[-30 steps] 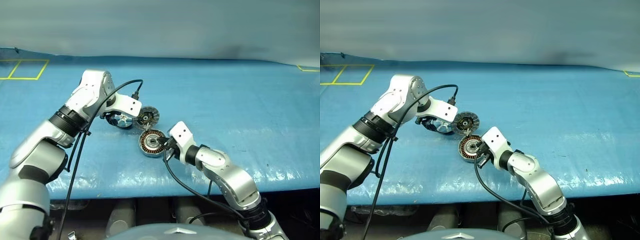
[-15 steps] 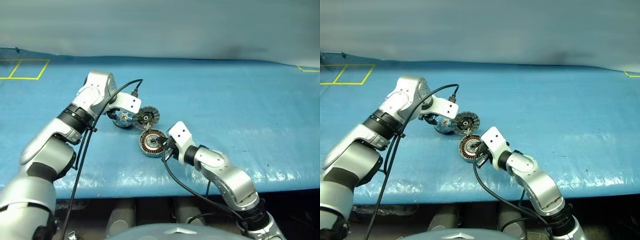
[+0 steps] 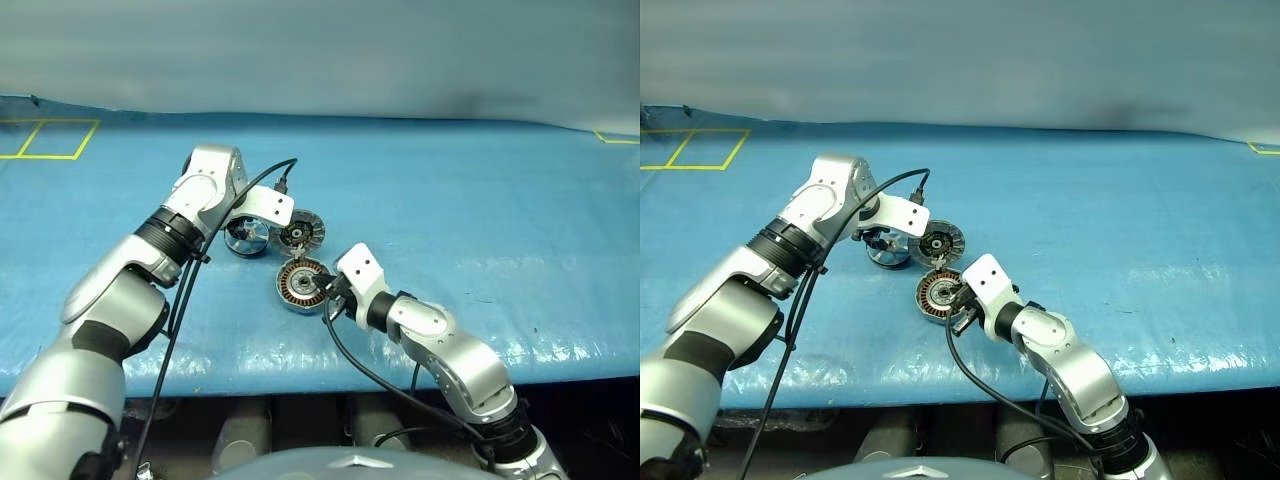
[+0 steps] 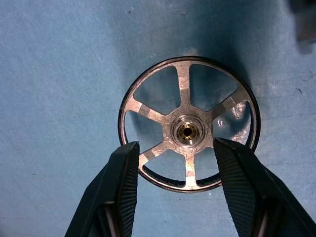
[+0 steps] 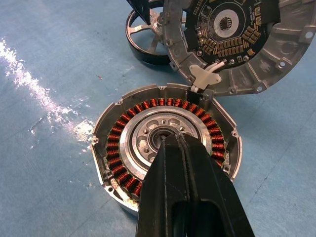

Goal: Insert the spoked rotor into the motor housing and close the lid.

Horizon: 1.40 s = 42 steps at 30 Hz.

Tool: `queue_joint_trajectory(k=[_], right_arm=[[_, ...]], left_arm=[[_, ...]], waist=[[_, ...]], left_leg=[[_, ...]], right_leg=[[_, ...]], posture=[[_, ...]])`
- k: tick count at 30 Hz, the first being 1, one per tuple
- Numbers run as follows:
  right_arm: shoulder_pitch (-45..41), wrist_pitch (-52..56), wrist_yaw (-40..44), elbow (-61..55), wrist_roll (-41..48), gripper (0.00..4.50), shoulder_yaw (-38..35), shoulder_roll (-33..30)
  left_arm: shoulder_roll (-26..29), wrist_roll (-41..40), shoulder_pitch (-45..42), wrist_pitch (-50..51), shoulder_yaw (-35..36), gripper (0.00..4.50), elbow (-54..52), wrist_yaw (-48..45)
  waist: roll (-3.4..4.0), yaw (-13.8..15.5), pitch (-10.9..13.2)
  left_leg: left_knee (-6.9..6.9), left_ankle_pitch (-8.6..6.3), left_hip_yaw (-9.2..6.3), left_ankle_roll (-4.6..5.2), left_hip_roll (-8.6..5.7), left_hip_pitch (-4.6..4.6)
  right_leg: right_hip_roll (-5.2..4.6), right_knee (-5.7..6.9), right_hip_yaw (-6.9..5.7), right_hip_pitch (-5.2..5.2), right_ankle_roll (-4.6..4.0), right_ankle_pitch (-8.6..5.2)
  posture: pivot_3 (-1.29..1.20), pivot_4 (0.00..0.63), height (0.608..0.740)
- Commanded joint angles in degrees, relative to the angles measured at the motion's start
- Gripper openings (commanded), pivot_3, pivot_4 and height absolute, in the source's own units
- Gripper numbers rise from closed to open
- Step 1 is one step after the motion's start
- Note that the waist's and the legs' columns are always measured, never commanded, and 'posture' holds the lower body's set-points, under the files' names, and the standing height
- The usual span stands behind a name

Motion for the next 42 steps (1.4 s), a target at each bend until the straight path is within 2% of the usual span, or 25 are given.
queue_joint_trajectory(k=[1, 11, 28, 32, 38, 42], right_arm=[[-0.1, -1.5, -0.1, -1.3, -0.1, 0.00, 0.2, 0.4], [-0.1, -1.7, -0.2, -1.1, -0.1, 0.00, 0.2, 0.5], [0.2, -1.7, -0.5, -1.6, -0.1, 0.00, 0.0, 0.5], [0.2, -1.8, -0.6, -1.6, -0.1, 0.00, 0.0, 0.5], [0.1, -1.9, -0.6, -1.6, -0.1, 0.00, 0.1, 0.6], [-0.3, -1.9, -0.6, -1.7, -0.1, 0.00, 0.1, 0.8]], left_arm=[[-0.1, 0.3, -1.8, 0.3, 0.8, 2.57, -0.1, -0.6], [0.0, 0.0, -0.2, 0.9, 0.6, 2.57, -0.1, -1.7], [-1.6, -0.9, 1.2, 1.2, 1.3, 2.57, 3.2, 2.1], [-1.5, -1.1, 1.2, 1.1, 1.4, 1.35, 3.0, 2.2], [-1.4, -1.2, 1.2, 0.9, 1.4, 1.27, 3.2, 3.4], [1.4, -1.4, 1.5, -0.6, 1.6, 1.27, 1.1, 2.2]], waist=[[0.00, 0.0, 0.0], [0.00, 0.0, 0.0], [0.00, 0.0, 0.0], [0.00, -0.1, 0.0], [0.00, 0.0, 0.0], [0.00, -0.2, 0.0]], left_leg=[[0.01, 0.00, 0.00, 0.00, 0.00, 0.00], [0.07, 0.00, 0.00, 0.00, 0.00, 0.03], [0.14, 0.04, -0.01, 0.05, -0.01, 0.10], [0.14, 0.04, -0.01, 0.05, -0.01, 0.11], [0.15, 0.04, -0.01, 0.05, -0.01, 0.11], [0.15, 0.04, -0.01, 0.05, -0.01, 0.11]], right_leg=[[0.00, 0.01, 0.00, 0.00, 0.00, 0.00], [0.00, 0.17, 0.01, -0.02, -0.02, -0.02], [0.00, 0.41, 0.01, -0.04, -0.10, -0.07], [0.00, 0.42, 0.01, -0.03, -0.10, -0.07], [0.00, 0.42, 0.01, -0.02, -0.10, -0.07], [0.00, 0.42, 0.01, -0.03, -0.10, -0.07]], posture=[[0.00, 0.150, 0.740], [0.00, 0.150, 0.740], [0.00, 0.150, 0.740], [0.00, 0.150, 0.740], [0.00, 0.150, 0.740], [0.00, 0.150, 0.740]])
